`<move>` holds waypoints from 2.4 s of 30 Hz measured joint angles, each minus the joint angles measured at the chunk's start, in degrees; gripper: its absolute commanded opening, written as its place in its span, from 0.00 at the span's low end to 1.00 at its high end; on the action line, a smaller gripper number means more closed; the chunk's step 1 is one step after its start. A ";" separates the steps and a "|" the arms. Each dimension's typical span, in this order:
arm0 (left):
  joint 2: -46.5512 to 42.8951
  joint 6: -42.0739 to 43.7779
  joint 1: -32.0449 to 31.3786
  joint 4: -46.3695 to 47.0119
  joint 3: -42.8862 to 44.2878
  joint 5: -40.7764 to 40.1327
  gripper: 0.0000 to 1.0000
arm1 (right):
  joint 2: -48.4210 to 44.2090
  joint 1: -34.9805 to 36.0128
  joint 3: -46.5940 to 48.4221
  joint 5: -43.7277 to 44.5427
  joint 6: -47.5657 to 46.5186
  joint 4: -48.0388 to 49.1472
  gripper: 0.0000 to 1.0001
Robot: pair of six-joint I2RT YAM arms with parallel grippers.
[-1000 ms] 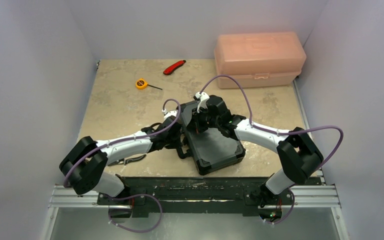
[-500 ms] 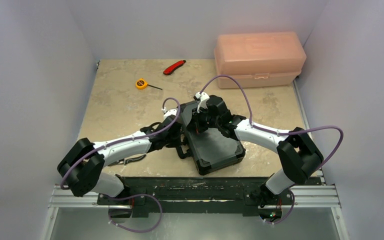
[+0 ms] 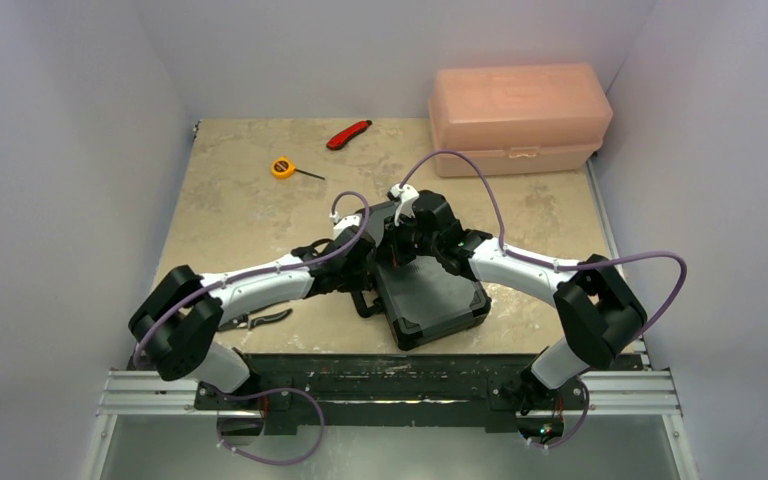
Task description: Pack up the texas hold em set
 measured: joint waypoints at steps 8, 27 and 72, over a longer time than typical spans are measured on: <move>4.22 -1.79 -0.28 -0.68 0.44 -0.20 0.00 | 0.00 0.00 -0.09 0.02 0.00 0.15 0.00; 3.23 -4.24 -0.79 -3.06 1.77 -1.20 0.00 | -0.15 0.00 -0.26 0.04 0.00 0.33 0.00; -52.85 15.47 -0.79 -32.79 7.34 -19.96 1.00 | -34.49 0.33 7.23 20.17 -1.16 -20.65 0.99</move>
